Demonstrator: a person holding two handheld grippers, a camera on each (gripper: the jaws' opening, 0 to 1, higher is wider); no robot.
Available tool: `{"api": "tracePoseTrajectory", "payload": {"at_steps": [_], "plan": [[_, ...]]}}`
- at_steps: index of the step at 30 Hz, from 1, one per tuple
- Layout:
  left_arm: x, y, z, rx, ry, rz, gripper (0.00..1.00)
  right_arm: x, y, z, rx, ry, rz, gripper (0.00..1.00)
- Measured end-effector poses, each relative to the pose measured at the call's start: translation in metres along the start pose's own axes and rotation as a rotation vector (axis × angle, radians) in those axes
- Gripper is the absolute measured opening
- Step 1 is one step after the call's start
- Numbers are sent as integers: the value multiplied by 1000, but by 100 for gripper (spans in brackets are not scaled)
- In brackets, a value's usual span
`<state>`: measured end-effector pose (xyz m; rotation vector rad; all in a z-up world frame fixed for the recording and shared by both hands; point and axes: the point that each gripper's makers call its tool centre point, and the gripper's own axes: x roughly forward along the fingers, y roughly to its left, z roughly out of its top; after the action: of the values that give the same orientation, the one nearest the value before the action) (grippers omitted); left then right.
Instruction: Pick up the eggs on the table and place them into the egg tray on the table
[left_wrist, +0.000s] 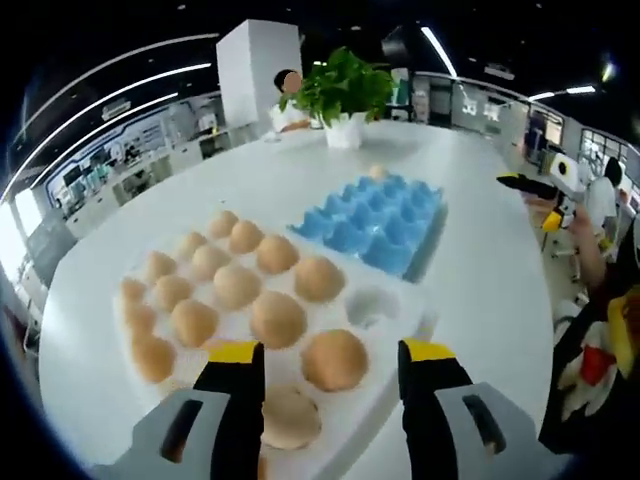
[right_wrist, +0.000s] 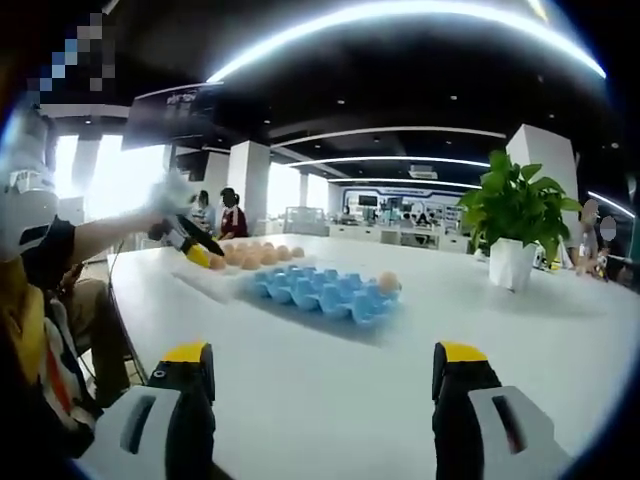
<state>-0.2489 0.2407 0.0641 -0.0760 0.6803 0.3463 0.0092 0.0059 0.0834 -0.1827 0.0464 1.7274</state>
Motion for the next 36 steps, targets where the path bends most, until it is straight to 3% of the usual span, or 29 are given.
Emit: {"api": "tracePoseTrajectory", "payload": {"at_steps": [14,36], "plan": [[2,-1,-4,-14,53,-7,39,-3,-9,3,-15,-5,-28,94],[8,-4,-5,-42,66,-28,31,-7,-16,1,-17,-2,-46,94]]}}
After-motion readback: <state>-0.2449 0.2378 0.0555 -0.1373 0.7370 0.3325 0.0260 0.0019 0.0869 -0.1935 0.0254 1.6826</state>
